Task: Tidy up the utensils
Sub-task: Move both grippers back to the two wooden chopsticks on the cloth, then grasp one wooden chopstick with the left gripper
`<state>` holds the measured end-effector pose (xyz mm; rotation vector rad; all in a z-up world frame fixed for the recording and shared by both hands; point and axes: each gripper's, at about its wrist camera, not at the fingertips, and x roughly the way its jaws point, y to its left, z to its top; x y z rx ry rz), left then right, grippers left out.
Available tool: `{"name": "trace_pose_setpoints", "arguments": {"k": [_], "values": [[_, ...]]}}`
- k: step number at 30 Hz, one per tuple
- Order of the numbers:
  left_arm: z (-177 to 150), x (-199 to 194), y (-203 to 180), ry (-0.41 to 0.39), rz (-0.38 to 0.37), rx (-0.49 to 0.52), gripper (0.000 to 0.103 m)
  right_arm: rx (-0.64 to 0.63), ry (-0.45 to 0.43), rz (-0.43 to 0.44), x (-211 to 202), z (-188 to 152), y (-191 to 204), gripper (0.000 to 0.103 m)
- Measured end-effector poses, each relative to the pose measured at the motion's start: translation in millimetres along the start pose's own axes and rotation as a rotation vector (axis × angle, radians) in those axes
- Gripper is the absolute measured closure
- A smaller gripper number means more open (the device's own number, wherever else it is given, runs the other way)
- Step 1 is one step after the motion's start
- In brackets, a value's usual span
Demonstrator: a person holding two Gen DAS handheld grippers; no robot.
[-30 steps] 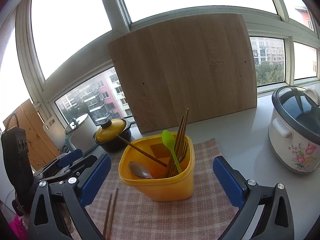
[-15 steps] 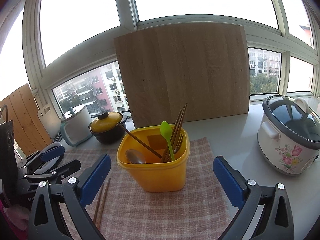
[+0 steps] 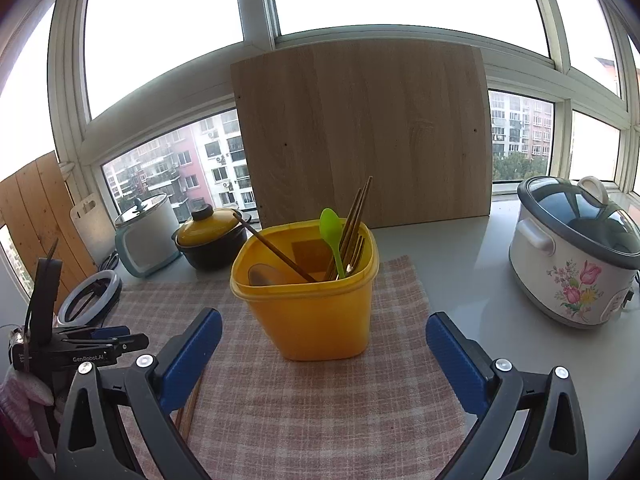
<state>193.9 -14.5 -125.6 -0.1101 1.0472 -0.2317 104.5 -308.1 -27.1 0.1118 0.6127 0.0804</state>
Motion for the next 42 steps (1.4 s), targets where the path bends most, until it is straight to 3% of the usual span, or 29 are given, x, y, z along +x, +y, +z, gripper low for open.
{"name": "trace_pose_setpoints", "arguments": {"k": [2,8,11,19,34,38,42], "values": [[-4.6,12.1,3.0,0.044,-0.024,-0.025,0.072,-0.007,0.033,0.018,3.2,-4.1,1.3,0.0],[-7.3,36.3,-2.1,0.108,-0.046,-0.057,0.087,-0.005,0.094,0.037,9.2,-13.5,3.1,0.005],[-8.0,46.1,-5.6,0.139,-0.054,-0.067,0.087,0.013,0.129,0.053,13.3,-16.3,0.0,0.015],[-8.8,61.1,-8.4,0.178,-0.069,-0.093,0.087,0.06,0.18,0.074,19.6,-26.3,-7.3,0.025],[-6.2,75.2,-8.1,0.188,-0.048,-0.069,0.089,0.06,0.249,0.116,34.7,-33.4,8.6,0.031],[-6.9,77.2,-16.0,0.178,-0.018,0.004,0.089,0.062,0.261,0.127,39.1,-35.6,13.8,0.032],[-7.2,78.6,-10.7,0.181,-0.018,-0.008,0.089,0.068,0.28,0.137,43.3,-38.2,16.7,0.034]]}}
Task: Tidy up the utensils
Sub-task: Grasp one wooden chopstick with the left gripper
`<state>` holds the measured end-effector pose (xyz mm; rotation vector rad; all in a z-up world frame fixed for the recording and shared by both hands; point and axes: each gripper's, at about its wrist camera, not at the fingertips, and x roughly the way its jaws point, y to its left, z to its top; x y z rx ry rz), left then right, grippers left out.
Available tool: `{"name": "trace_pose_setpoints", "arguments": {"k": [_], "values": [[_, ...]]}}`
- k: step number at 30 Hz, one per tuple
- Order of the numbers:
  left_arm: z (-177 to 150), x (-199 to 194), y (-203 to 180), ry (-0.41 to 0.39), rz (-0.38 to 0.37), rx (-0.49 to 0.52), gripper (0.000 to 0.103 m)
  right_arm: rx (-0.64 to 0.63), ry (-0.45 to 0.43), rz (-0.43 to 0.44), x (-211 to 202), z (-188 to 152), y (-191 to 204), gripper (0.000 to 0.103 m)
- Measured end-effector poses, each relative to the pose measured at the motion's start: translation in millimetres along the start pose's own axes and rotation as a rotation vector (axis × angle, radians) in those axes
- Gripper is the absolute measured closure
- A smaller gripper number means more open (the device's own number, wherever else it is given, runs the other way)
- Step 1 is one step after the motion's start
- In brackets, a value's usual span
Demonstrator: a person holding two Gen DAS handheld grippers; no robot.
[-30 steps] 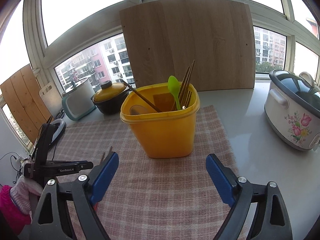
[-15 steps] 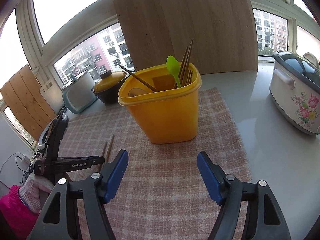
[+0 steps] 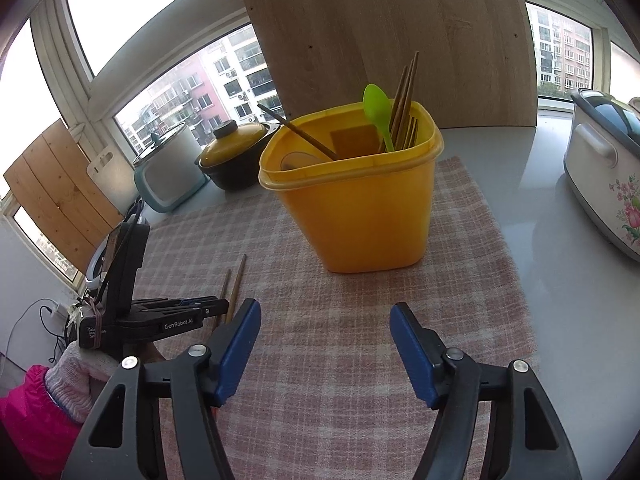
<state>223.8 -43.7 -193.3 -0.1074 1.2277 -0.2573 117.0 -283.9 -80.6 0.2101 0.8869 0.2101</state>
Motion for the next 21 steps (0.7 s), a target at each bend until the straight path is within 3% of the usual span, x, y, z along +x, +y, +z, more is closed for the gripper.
{"name": "trace_pose_setpoints", "arguments": {"k": [12,21], "values": [[0.2,-0.2,-4.9,-0.016,0.026,-0.008,0.092,-0.019,0.023,0.019,7.9,-2.2,9.5,0.036],[-1.8,-6.8,11.5,-0.013,0.018,-0.025,0.097,-0.03,0.126,0.092,35.0,1.7,29.2,0.056]]}}
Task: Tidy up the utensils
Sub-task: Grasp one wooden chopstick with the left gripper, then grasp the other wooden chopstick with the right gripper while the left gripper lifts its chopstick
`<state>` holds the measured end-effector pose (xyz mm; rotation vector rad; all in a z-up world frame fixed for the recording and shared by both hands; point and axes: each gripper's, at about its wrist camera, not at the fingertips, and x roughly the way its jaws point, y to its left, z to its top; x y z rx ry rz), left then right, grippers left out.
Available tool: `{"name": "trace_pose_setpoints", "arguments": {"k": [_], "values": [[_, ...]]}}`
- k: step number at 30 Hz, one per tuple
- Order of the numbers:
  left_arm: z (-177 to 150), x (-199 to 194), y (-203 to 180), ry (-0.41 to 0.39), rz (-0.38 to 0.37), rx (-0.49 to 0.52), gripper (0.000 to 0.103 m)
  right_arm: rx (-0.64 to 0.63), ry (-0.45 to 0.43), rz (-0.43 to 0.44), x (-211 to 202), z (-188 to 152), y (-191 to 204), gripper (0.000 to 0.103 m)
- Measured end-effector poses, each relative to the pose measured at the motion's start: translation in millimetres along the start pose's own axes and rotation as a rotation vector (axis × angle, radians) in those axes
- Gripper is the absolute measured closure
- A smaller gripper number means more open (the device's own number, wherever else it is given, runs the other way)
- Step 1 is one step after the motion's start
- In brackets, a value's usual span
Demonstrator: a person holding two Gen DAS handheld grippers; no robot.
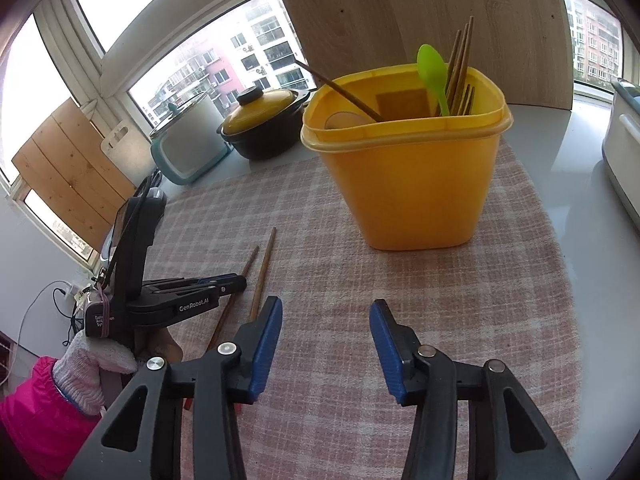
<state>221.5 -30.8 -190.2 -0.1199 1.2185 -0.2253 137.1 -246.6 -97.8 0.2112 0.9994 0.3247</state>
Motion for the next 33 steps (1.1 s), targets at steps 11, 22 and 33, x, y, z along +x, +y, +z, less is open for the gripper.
{"name": "trace_pose_setpoints", "arguments": {"k": [11,22,33], "values": [[-15.7,-16.0,40.5,-0.013,0.017,-0.066,0.097,-0.101,0.152,0.061,55.3,13.2,53.9,0.069],[-24.3,-20.1,69.0,-0.004,0.004,-0.128,0.095,-0.098,0.289,0.048,115.6,32.9,76.5,0.078],[-11.5,-14.2,62.8,-0.026,0.021,-0.106,0.098,-0.122,0.351,-0.073,157.1,53.9,78.2,0.081]]}}
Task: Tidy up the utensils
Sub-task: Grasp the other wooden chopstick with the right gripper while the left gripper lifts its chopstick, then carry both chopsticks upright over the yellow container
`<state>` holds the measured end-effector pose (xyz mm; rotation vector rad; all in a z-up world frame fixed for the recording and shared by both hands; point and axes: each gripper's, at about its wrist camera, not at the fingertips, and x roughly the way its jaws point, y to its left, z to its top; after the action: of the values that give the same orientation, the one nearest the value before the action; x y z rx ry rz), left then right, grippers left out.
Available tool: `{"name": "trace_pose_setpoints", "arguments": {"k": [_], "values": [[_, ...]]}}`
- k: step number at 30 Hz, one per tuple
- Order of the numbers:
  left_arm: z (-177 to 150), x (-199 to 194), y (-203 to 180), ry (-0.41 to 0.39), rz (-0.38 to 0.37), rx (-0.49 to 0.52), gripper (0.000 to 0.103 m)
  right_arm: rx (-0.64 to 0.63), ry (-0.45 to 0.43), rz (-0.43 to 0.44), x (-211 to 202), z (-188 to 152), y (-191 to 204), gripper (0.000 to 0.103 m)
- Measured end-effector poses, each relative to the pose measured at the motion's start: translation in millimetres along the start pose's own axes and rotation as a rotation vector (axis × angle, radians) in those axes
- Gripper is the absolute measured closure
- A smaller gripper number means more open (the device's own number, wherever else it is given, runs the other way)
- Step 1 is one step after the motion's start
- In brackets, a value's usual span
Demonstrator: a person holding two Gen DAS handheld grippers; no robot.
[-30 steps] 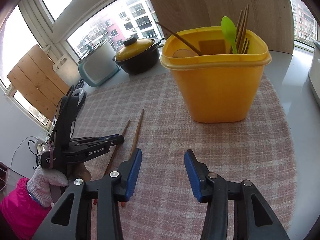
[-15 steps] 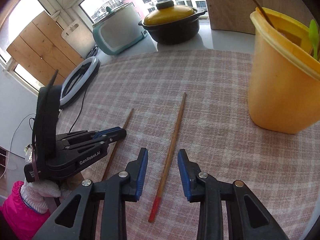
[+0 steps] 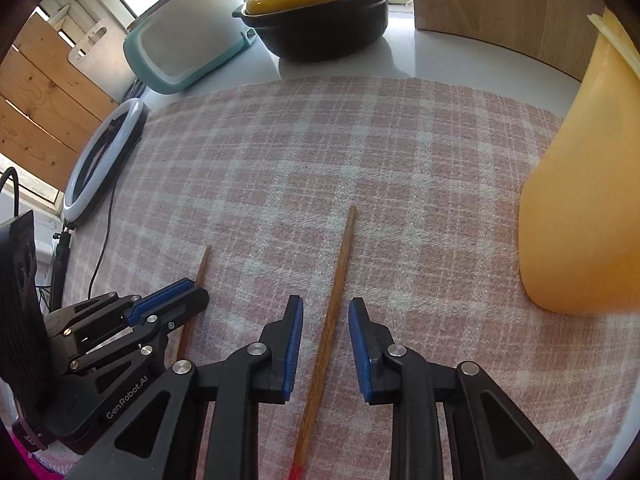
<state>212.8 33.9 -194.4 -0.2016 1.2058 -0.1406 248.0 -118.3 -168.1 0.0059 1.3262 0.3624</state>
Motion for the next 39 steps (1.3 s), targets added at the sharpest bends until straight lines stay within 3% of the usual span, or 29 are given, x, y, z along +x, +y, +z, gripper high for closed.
{"name": "trace_pose_setpoints", "arguments": {"k": [6,7,16,24,39], "values": [[-1.4,-2.1,4.6,-0.008,-0.017,-0.022,0.099,-0.031,0.005,-0.054,9.8,5.8,4.7,0.092],[-1.4,-2.7,5.9,-0.008,-0.022,-0.034,0.1,-0.036,0.003,-0.055,10.5,5.4,5.6,0.098],[-8.6,-23.0,10.0,-0.045,-0.055,-0.089,0.1,-0.047,-0.036,0.034,-6.6,-16.9,8.3,0.1],[-10.0,-59.1,4.6,-0.125,-0.105,-0.111,0.1,-0.033,-0.169,0.095,-59.8,-46.0,-3.4,0.1],[-18.0,-115.2,-35.0,-0.243,-0.141,-0.014,0.1,0.04,-0.409,0.126,-139.7,-99.5,-39.4,0.1]]}}
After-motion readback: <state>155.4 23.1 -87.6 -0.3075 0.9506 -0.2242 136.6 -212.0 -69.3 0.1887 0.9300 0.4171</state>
